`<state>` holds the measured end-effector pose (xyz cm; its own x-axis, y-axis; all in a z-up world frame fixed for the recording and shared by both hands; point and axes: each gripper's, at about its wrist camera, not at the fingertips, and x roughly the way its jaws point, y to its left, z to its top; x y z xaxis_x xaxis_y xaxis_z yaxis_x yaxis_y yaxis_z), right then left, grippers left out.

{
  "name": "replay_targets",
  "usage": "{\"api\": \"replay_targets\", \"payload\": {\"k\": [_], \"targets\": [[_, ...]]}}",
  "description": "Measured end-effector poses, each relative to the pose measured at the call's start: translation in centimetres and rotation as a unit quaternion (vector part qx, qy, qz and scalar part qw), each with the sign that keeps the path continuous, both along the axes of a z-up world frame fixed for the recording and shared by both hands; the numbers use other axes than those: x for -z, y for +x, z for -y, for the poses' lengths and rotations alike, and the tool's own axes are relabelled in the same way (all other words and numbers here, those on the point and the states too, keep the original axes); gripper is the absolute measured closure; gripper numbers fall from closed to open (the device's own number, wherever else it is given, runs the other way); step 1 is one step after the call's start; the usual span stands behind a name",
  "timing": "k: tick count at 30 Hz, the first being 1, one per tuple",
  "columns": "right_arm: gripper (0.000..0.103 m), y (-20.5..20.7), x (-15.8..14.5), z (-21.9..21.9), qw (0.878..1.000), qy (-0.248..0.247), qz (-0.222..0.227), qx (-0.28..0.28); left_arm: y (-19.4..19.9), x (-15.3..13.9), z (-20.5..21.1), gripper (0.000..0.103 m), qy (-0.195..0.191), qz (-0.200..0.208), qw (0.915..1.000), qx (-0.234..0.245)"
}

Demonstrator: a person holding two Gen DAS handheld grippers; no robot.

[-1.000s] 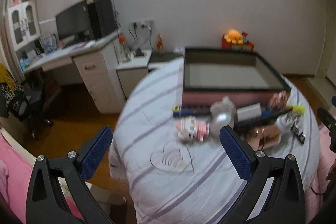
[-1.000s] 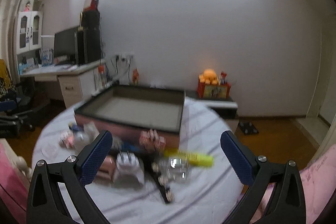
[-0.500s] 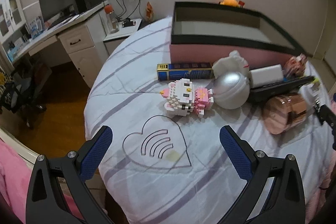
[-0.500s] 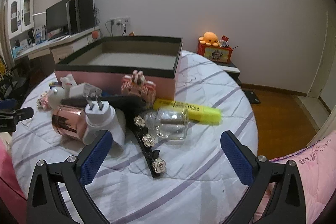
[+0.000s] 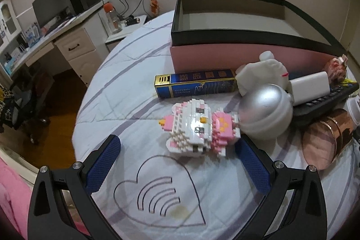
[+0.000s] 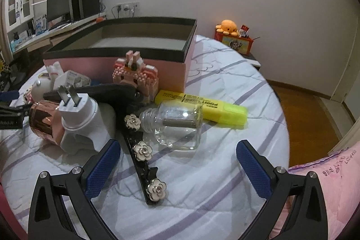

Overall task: Organize rigid objects
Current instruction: 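Lower both tools toward the items, left over the block figure, right over the hair clip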

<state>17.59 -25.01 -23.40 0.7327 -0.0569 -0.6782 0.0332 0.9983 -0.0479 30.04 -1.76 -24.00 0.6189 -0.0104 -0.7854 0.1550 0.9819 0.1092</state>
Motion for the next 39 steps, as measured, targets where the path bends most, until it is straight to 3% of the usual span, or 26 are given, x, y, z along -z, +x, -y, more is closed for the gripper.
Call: {"api": "replay_targets", "payload": {"k": [4,11,14,19,32,35,37,39], "targets": [[0.0,0.3,0.2,0.5,1.0,0.024,-0.014,-0.002,0.8,0.6,-1.2,0.0,-0.049,-0.01,0.9988,0.004],[0.0,0.4,0.5,0.6,1.0,0.024,-0.015,-0.001,0.6,0.5,-0.9,0.003,-0.045,0.003,0.9989,0.011],[0.0,0.4,0.5,0.6,1.0,0.022,-0.018,-0.001,0.0,0.2,-0.5,0.015,-0.039,0.017,0.9988,0.024],[0.0,-0.1,0.4,0.0,1.0,0.016,-0.016,0.003,-1.0,0.0,0.0,0.047,-0.042,0.034,0.9975,0.044],[0.002,-2.3,0.2,-0.3,1.0,0.029,-0.008,-0.007,-4.7,-0.4,0.0,0.047,-0.037,0.02,0.9978,0.051],[0.01,-2.3,0.0,-0.1,0.999,0.038,-0.006,-0.01,-4.5,-0.3,-0.2,0.046,-0.044,0.02,0.9978,0.045],[0.027,-2.0,-0.1,0.2,0.999,0.039,-0.007,-0.014,-4.4,-0.3,-0.2,0.044,-0.045,0.02,0.9978,0.045],[0.032,-1.9,-0.3,0.2,0.999,0.041,-0.007,-0.021,-4.2,-0.3,-0.2,0.041,-0.041,0.024,0.9978,0.046]]}}
